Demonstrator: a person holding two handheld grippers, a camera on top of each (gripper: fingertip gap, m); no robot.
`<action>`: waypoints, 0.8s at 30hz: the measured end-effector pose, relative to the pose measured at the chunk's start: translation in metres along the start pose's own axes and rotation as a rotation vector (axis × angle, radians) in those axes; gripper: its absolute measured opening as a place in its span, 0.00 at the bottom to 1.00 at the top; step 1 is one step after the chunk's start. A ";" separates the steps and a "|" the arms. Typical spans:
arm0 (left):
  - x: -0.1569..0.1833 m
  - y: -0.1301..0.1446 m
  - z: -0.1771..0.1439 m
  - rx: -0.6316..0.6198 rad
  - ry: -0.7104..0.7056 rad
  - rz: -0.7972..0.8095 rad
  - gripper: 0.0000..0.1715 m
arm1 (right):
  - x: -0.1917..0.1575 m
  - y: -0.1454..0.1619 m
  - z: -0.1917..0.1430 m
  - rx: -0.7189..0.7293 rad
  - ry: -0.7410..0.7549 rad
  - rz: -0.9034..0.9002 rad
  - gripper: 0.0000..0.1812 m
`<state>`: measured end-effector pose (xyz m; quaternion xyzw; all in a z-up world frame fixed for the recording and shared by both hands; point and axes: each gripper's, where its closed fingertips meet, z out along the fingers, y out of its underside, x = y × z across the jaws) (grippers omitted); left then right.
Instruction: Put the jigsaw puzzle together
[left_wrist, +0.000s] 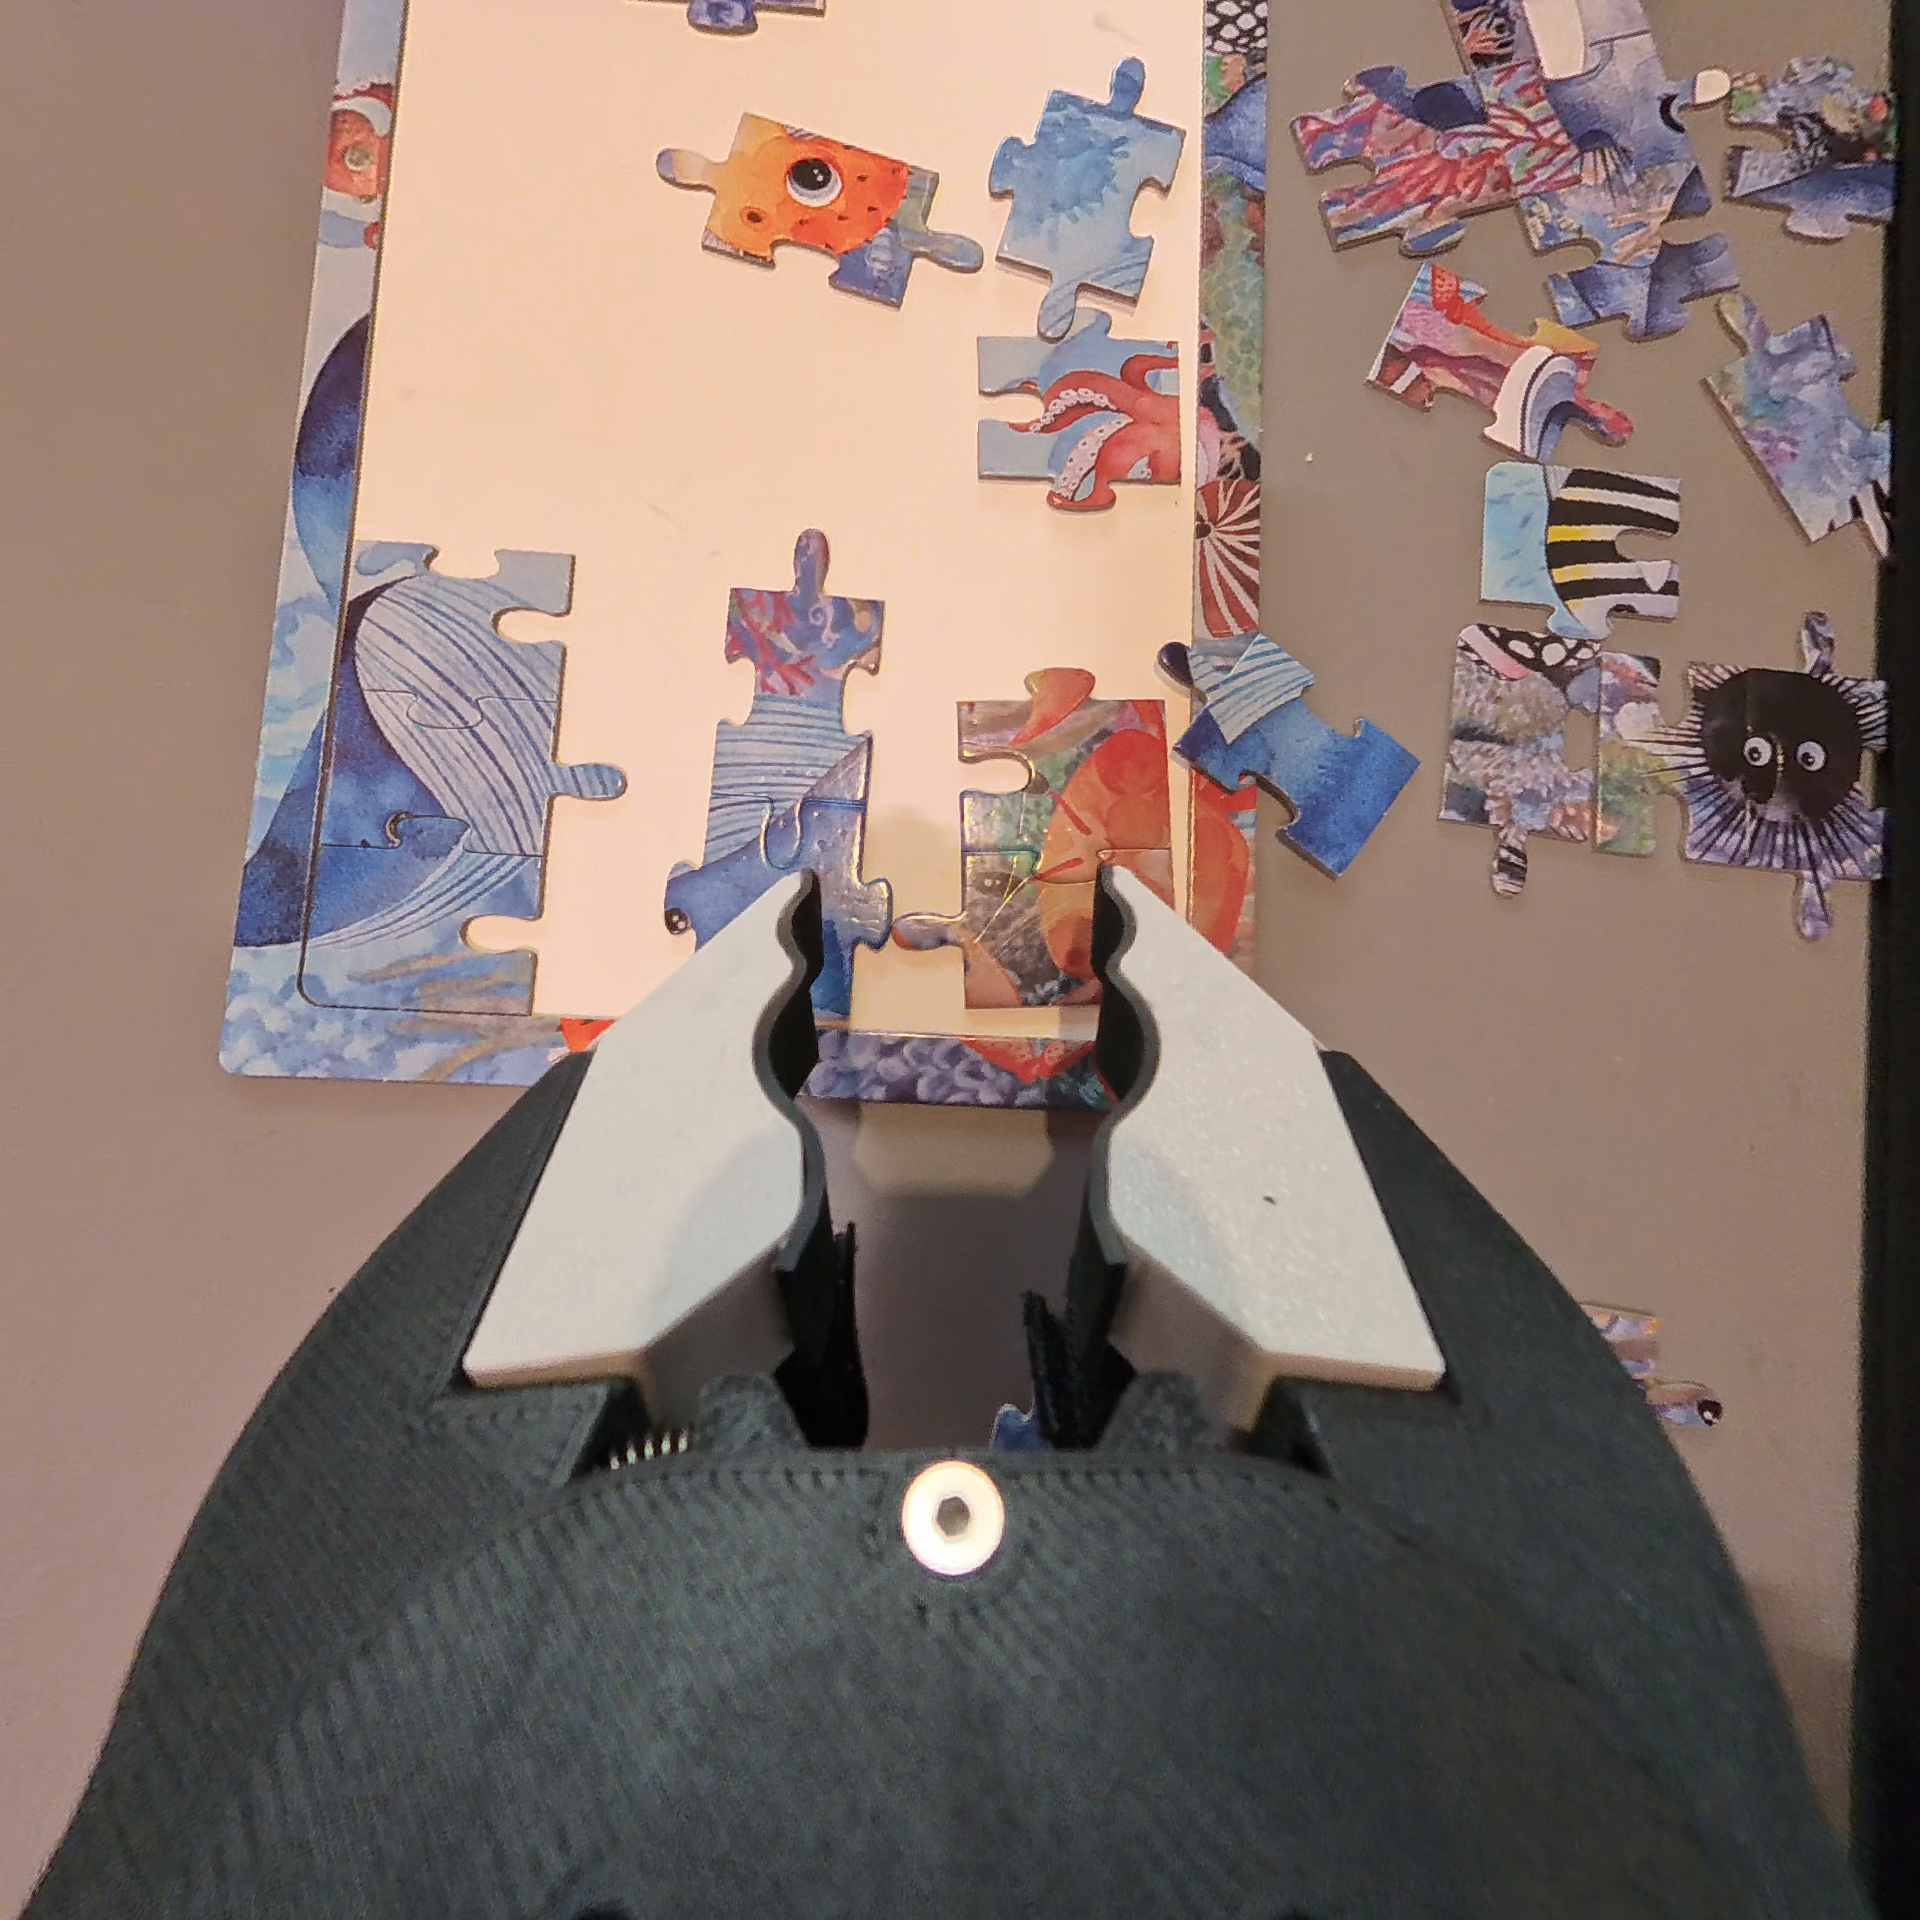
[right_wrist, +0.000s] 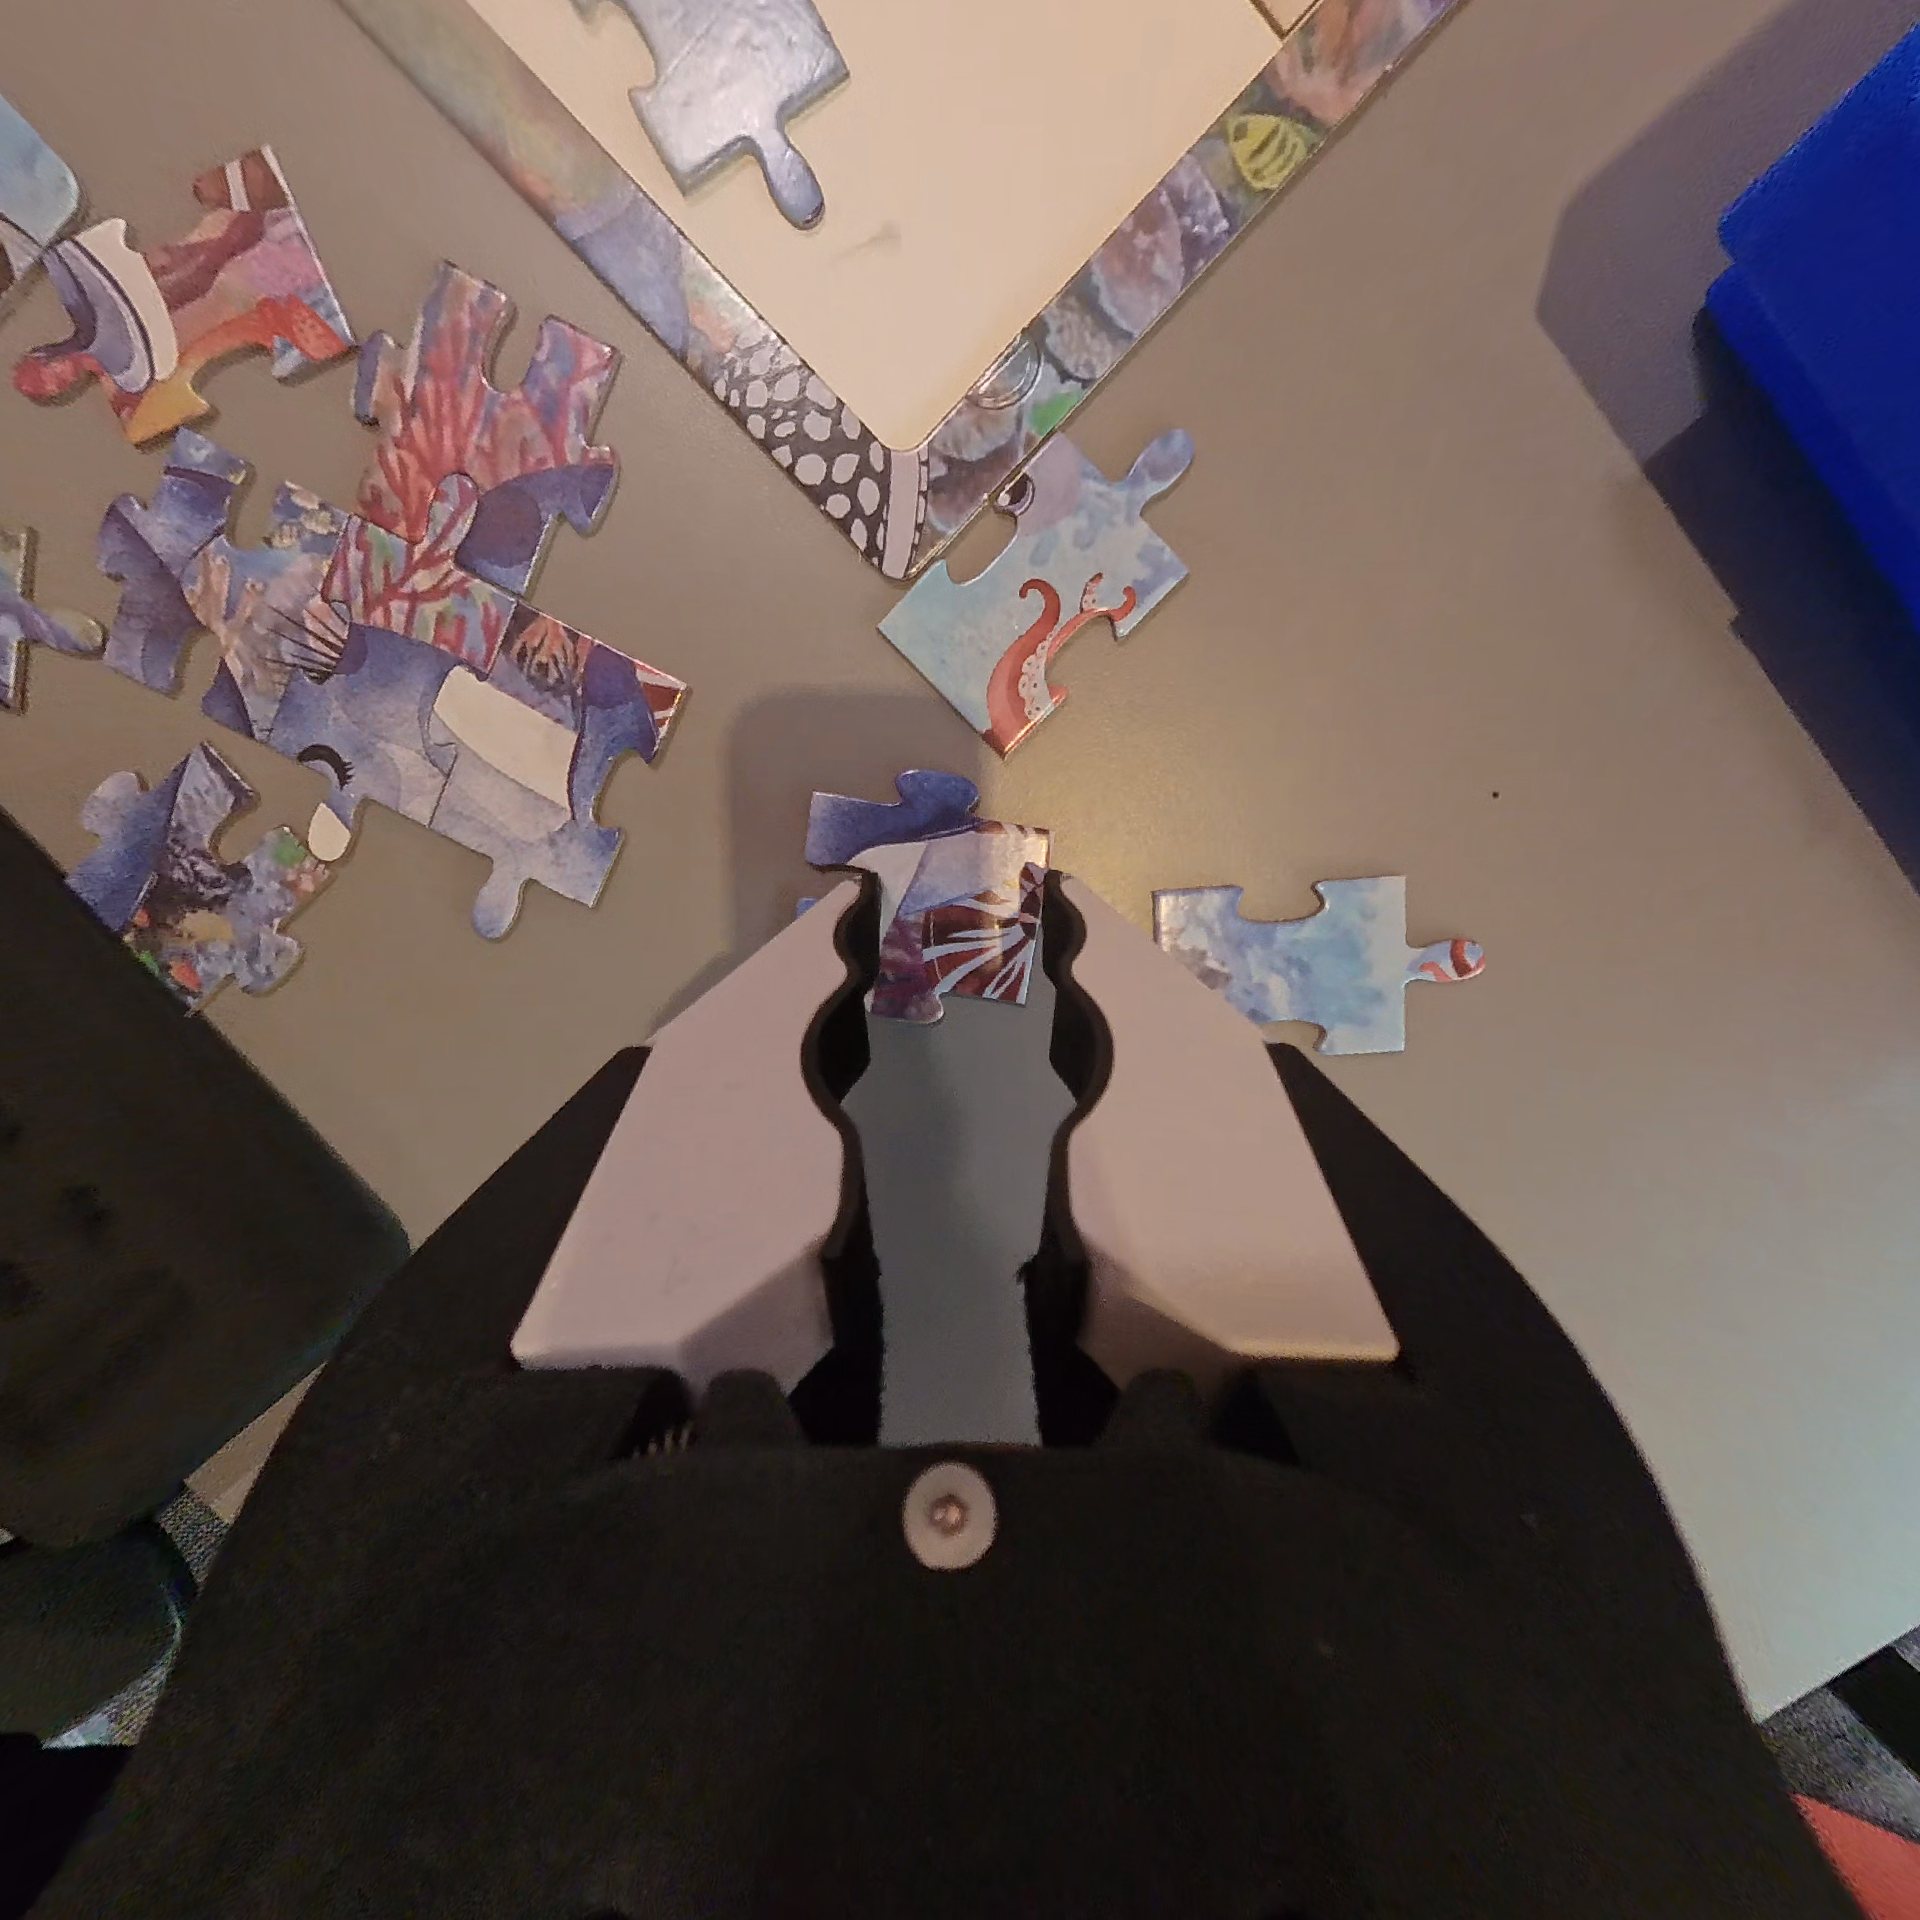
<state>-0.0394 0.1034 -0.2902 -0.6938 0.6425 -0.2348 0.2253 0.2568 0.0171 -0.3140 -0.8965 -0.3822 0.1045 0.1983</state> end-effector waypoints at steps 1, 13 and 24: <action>0.000 0.000 0.000 0.001 -0.001 -0.001 0.30 | -0.001 0.001 -0.001 0.000 -0.003 -0.001 0.16; 0.005 -0.021 0.008 0.051 0.003 0.003 0.29 | -0.009 -0.034 -0.015 0.091 0.009 -0.116 0.15; 0.039 -0.049 0.068 -0.056 0.035 0.091 0.30 | -0.012 -0.105 0.010 0.045 0.007 -0.390 0.16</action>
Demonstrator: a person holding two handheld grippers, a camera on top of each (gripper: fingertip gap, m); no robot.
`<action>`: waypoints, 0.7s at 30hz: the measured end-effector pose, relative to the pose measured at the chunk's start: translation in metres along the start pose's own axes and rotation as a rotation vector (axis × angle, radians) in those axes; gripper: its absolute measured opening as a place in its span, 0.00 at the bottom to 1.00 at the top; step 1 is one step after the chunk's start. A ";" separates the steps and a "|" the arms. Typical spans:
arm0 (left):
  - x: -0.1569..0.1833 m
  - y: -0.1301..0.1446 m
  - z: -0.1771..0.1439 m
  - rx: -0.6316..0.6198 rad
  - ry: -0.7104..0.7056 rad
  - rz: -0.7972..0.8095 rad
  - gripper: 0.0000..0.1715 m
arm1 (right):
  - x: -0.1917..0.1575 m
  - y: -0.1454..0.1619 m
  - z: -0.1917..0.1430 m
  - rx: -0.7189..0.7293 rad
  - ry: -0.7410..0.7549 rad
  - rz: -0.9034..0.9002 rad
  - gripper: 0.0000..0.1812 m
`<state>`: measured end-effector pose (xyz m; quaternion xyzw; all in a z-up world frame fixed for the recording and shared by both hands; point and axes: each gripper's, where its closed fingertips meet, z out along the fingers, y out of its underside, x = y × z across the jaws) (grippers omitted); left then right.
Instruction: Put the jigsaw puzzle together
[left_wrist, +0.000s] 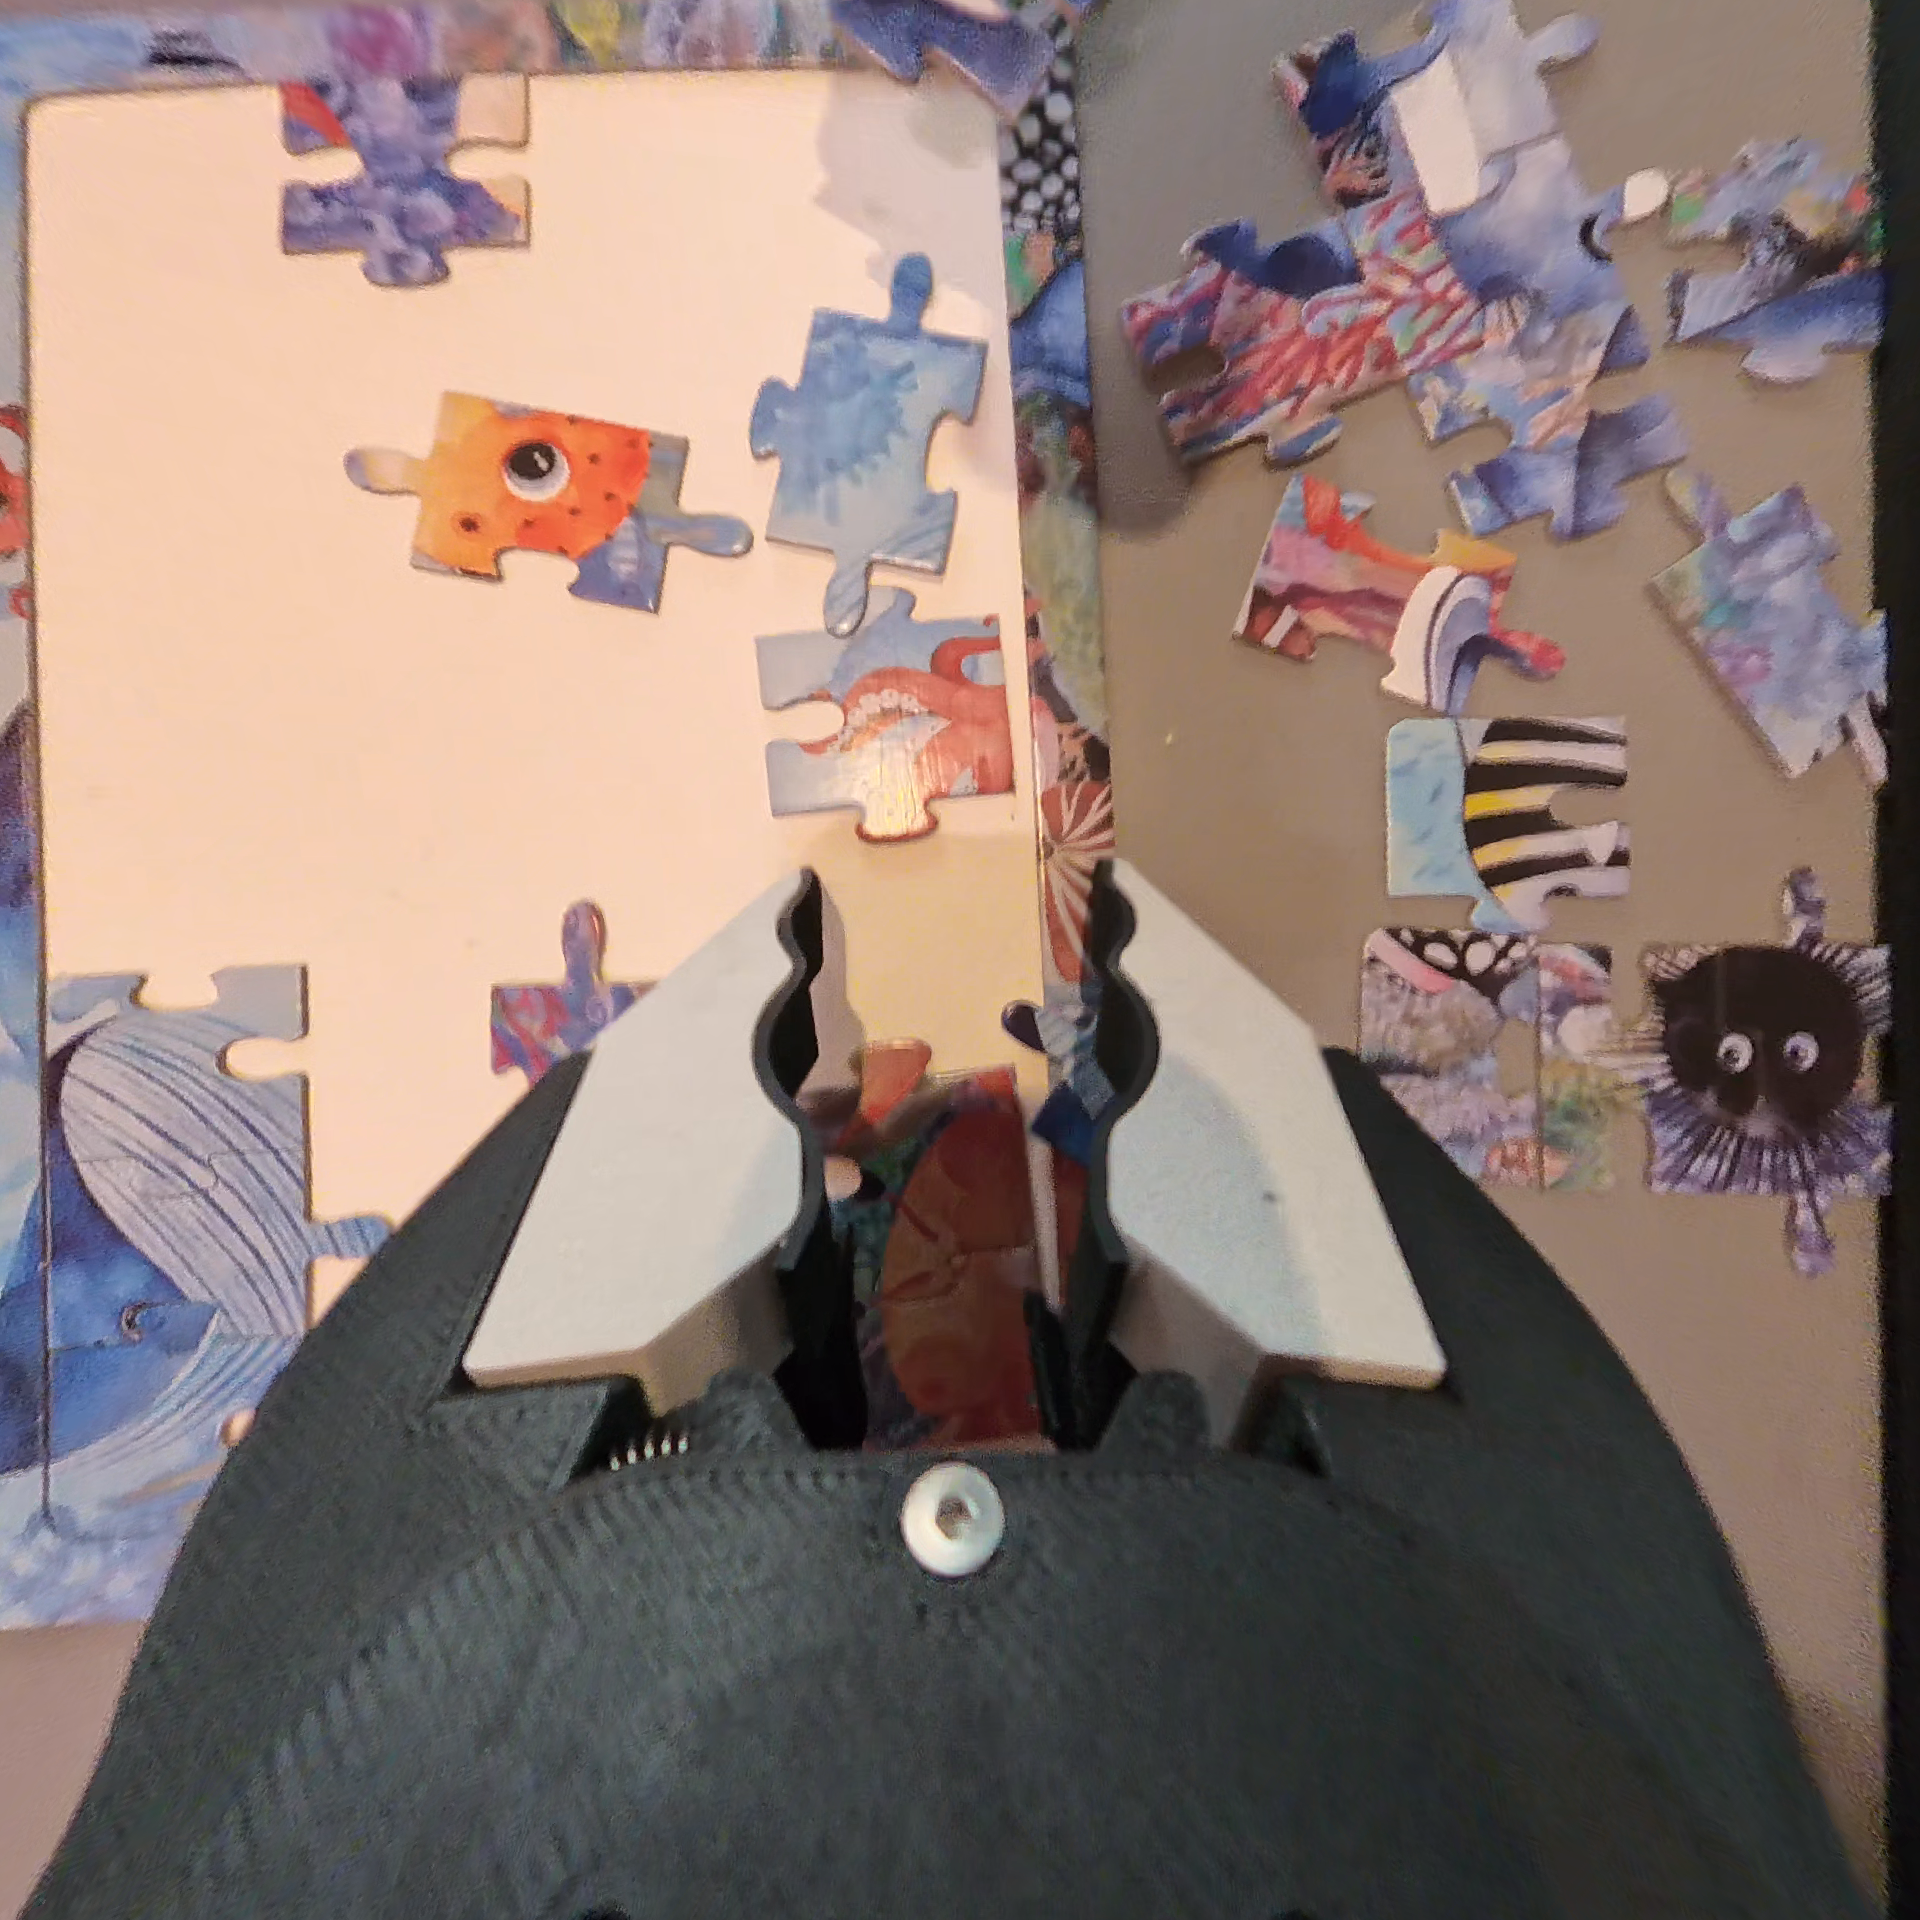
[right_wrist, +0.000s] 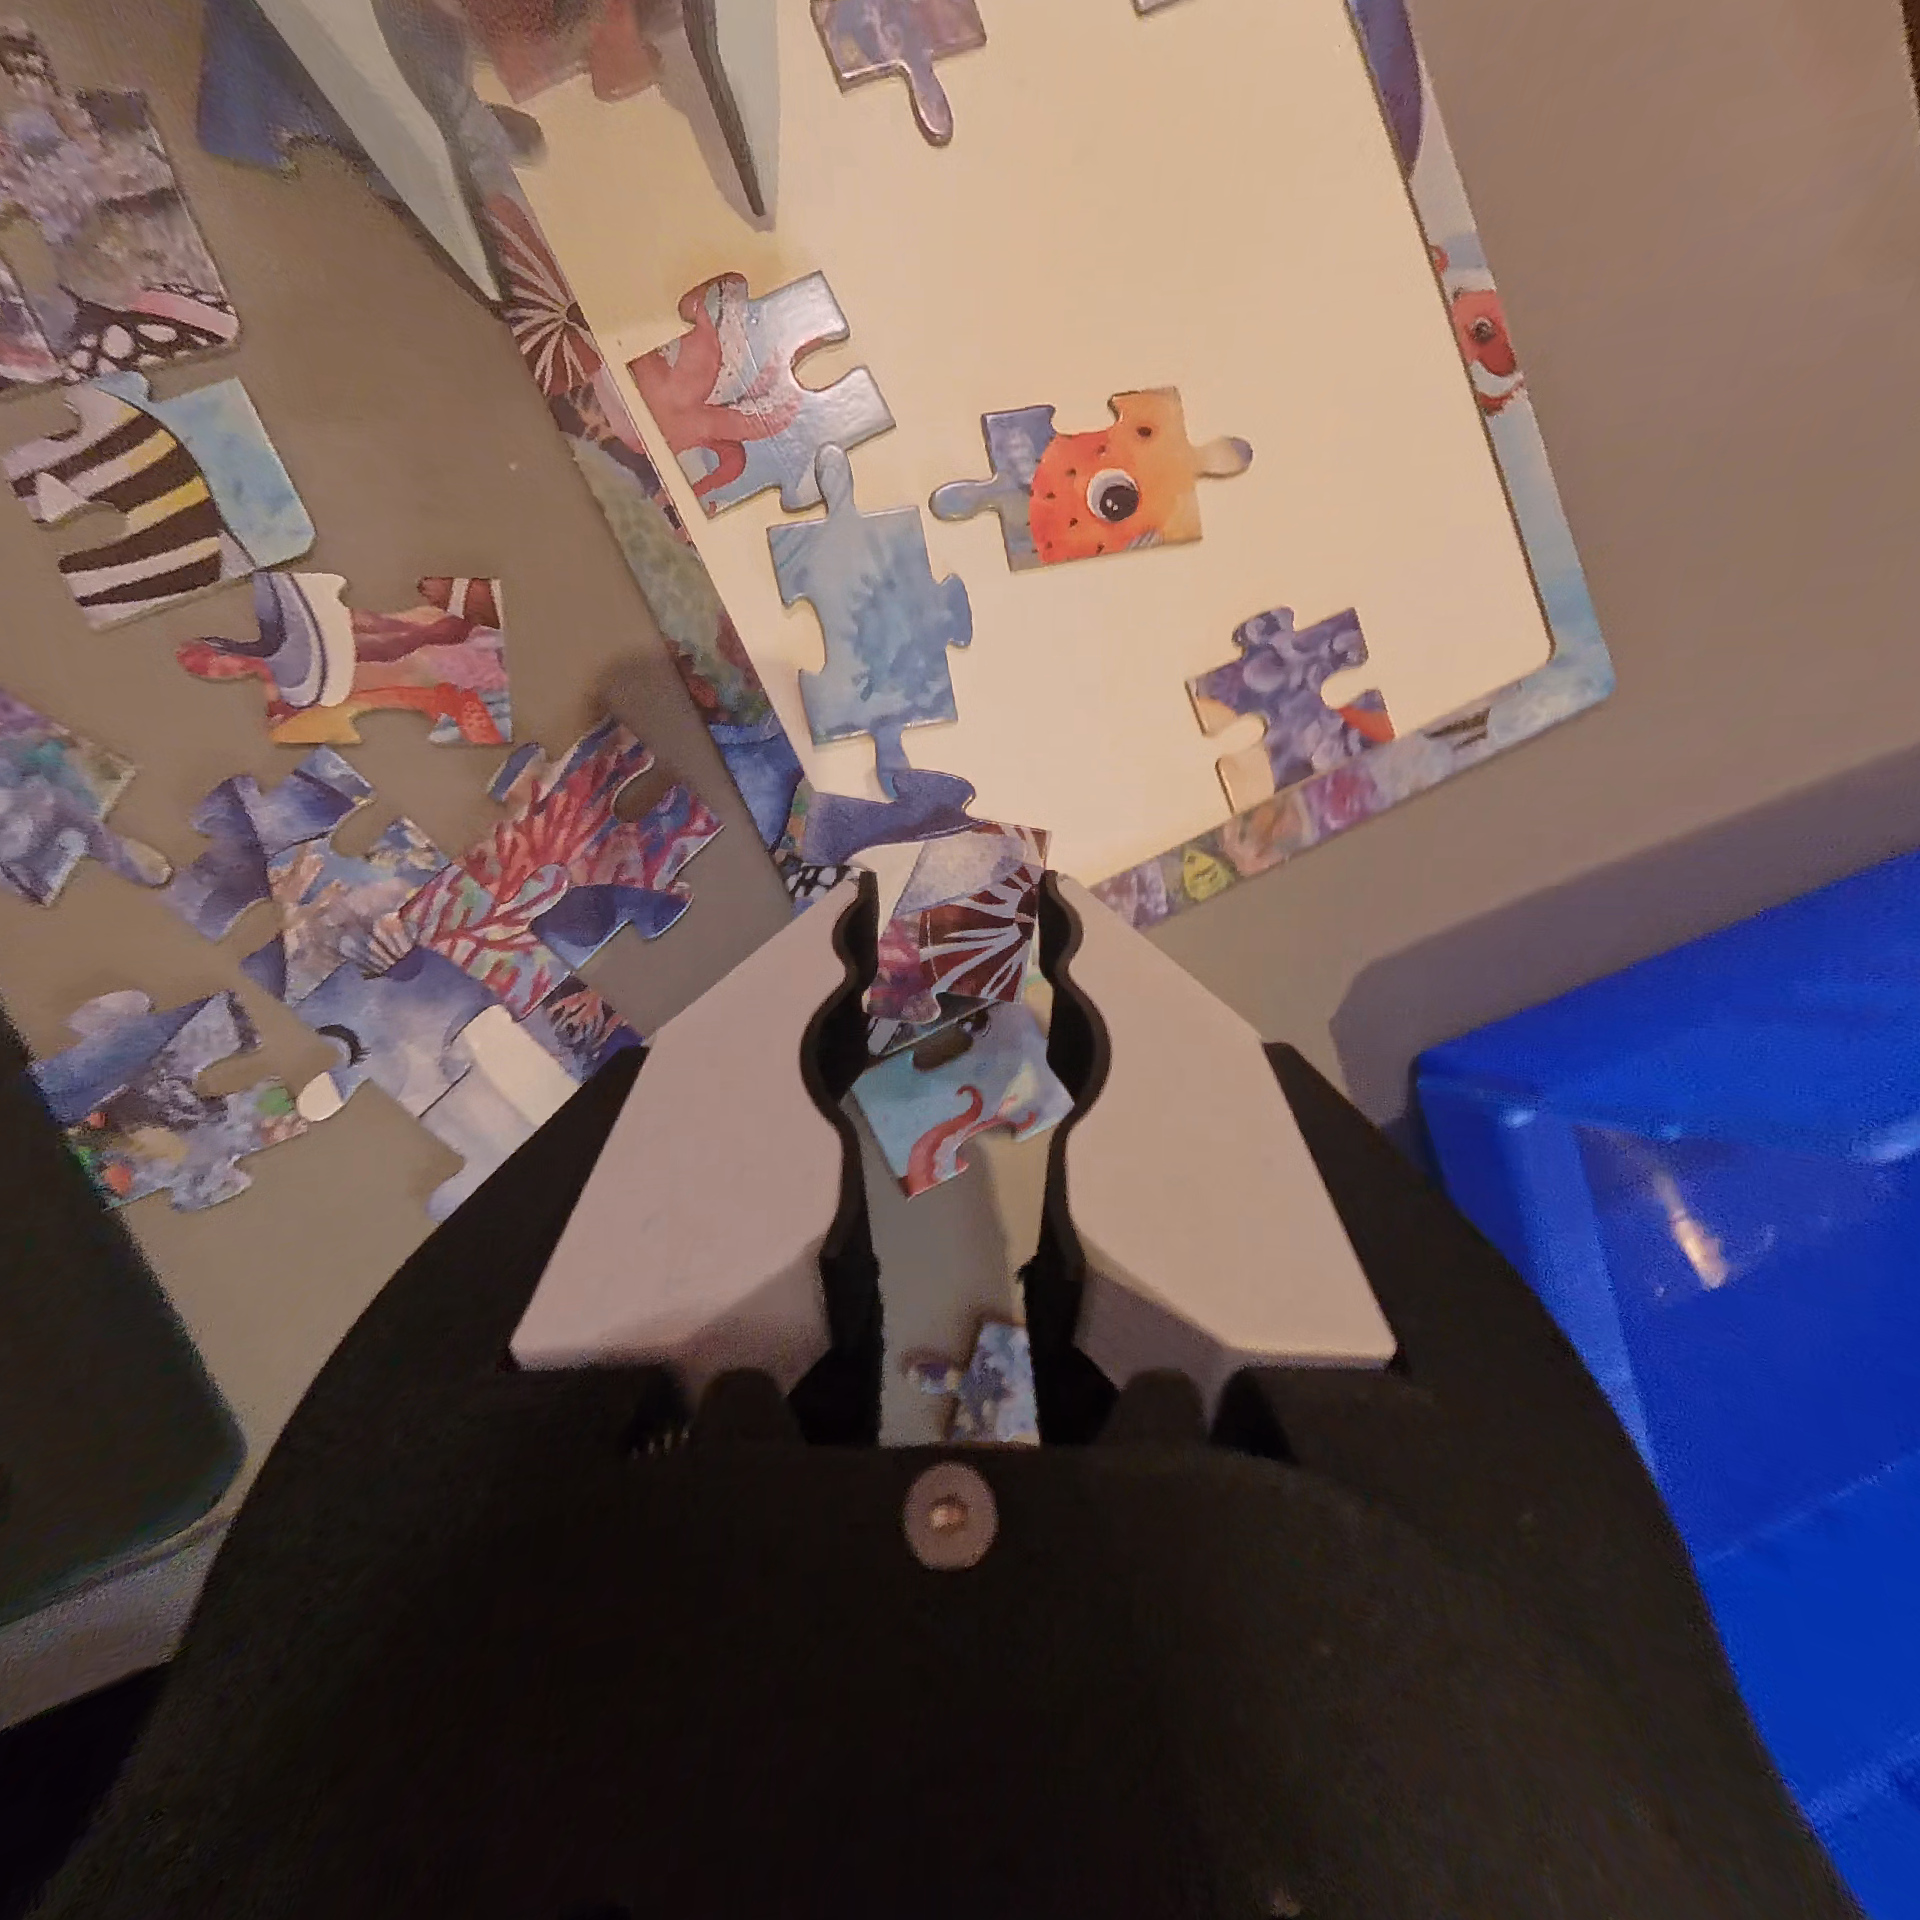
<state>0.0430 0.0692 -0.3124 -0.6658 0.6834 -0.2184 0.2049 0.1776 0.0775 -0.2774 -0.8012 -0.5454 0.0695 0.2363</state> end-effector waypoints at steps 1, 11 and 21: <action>0.003 -0.002 -0.001 0.021 0.023 -0.009 0.23 | 0.002 -0.002 0.004 -0.019 0.001 -0.021 0.16; 0.012 0.012 -0.011 -0.015 0.091 -0.033 0.24 | 0.006 0.003 0.020 -0.031 -0.073 0.022 0.26; 0.018 0.019 -0.017 -0.042 0.135 -0.052 0.24 | -0.018 -0.001 0.039 -0.032 -0.160 0.021 0.26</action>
